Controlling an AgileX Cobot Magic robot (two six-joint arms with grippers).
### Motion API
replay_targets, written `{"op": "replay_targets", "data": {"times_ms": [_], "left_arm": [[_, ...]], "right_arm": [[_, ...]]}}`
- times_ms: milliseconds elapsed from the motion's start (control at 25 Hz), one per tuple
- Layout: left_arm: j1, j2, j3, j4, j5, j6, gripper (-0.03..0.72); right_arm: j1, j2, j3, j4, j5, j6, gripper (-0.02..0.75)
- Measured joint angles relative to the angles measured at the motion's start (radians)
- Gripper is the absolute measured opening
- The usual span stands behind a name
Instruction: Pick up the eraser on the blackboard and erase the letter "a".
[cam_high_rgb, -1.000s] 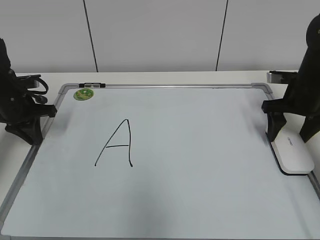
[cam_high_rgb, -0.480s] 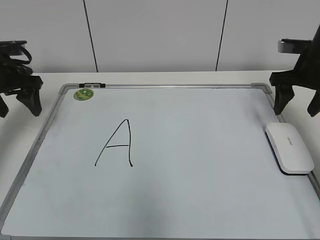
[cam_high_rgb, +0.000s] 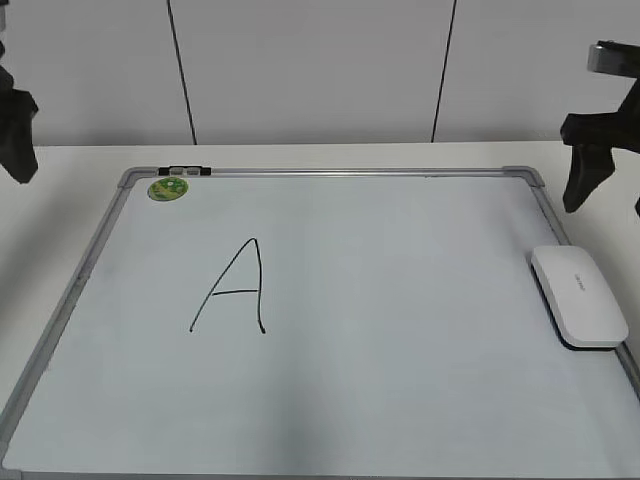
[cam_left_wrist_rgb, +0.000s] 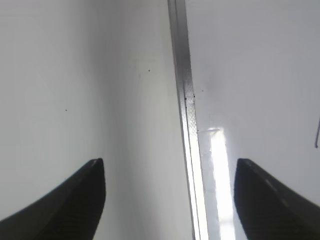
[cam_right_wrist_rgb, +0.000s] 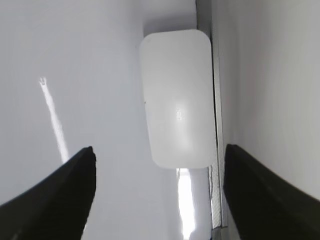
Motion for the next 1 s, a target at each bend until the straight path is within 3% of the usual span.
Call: {"op": "replay_targets", "data": {"times_ms": [160, 480, 720, 1000], "left_arm": [[-0.036, -0.128, 0.086, 0.009, 0.002, -0.007, 0.585], [-0.073, -0.412, 0.427, 0.024, -0.112, -0.043, 0.58], [-0.073, -0.661, 0.645, 0.028, -0.162, -0.046, 0.578], [-0.073, -1.003, 0.781, 0.026, -0.145, -0.048, 0.578]], "right_arm": [[0.038, -0.087, 0.081, 0.01, -0.005, 0.003, 0.588], [0.133, -0.287, 0.277, -0.023, -0.067, 0.004, 0.587], [0.14, -0.542, 0.478, -0.029, -0.17, 0.006, 0.587], [0.14, -0.903, 0.753, -0.029, -0.206, 0.006, 0.586]]}}
